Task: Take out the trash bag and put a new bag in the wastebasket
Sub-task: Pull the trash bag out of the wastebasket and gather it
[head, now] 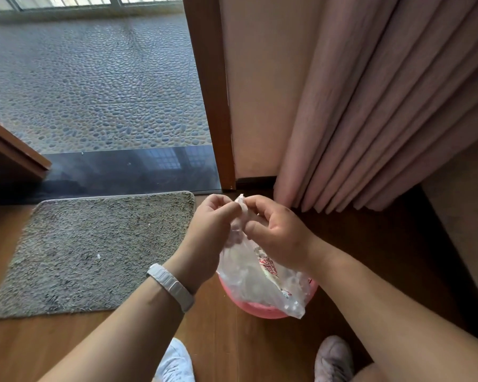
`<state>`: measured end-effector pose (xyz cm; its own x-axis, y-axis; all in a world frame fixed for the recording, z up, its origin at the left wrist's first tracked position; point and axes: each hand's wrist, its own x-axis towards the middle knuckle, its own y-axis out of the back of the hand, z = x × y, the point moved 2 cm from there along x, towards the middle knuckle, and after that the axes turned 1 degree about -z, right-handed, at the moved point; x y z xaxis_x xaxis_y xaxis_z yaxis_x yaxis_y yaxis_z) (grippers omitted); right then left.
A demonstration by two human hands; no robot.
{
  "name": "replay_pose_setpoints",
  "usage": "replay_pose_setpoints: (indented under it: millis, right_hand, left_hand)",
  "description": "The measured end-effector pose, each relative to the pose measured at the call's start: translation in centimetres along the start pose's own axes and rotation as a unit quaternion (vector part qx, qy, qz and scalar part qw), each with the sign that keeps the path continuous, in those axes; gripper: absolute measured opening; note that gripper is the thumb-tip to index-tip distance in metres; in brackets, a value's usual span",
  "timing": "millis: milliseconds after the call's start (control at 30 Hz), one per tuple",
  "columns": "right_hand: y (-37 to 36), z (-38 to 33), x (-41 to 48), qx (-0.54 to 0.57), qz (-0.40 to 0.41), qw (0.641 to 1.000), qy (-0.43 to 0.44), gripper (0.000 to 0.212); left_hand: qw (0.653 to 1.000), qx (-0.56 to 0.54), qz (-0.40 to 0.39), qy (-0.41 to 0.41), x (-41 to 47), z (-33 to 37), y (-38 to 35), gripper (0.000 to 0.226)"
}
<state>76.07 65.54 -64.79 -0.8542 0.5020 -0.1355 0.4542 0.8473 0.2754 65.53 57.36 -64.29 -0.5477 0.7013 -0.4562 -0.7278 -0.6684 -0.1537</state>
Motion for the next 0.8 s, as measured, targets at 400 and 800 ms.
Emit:
replay_pose_setpoints:
  millis: [400,800]
  right_hand:
    - [0.9,-1.4,-0.7,-0.146,0.013,0.980,0.136,0.021]
    - [1.4,-1.0,-0.6,-0.011,0.116,0.990,0.078,0.017]
  left_hand:
    - [0.988,-0.022,-0.147,0.034,-0.2,0.3,0.4,0.043]
    - [0.997,-0.033,-0.069,-0.025,-0.1,-0.4,-0.1,0.016]
